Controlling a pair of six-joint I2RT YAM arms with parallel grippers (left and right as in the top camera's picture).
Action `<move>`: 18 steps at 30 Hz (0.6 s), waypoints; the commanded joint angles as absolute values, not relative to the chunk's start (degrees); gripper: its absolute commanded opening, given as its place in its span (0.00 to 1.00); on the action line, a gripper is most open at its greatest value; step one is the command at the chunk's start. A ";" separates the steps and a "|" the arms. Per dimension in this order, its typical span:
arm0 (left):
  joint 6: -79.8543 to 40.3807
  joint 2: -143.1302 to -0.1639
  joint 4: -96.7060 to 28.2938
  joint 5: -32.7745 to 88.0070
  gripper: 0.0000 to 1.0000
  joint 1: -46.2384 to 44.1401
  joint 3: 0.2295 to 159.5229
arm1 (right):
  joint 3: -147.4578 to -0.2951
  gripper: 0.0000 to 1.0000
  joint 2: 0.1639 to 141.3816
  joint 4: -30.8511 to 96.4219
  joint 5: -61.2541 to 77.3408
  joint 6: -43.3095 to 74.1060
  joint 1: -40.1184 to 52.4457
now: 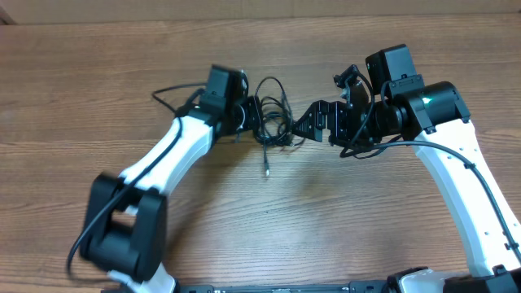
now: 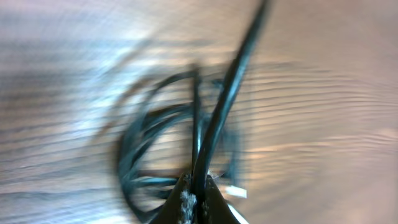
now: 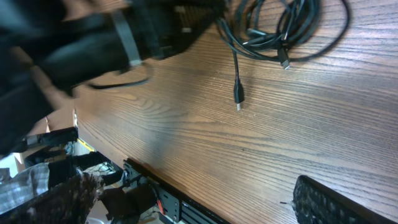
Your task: Untangle cables
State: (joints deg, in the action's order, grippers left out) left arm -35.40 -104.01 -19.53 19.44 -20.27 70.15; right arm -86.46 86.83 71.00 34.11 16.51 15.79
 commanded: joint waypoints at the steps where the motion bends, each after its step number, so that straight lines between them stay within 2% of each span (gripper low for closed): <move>1: -34.76 -92.07 -19.29 26.24 0.04 -20.67 71.92 | -86.21 1.00 86.80 70.81 34.17 16.69 16.12; 10: -43.22 -76.58 -16.97 28.62 0.04 -20.67 71.92 | -86.21 1.00 86.80 71.02 36.16 18.39 16.14; 18: -48.73 -74.28 -6.87 35.05 0.04 -20.67 71.92 | -86.21 1.00 86.80 70.91 36.12 18.39 16.14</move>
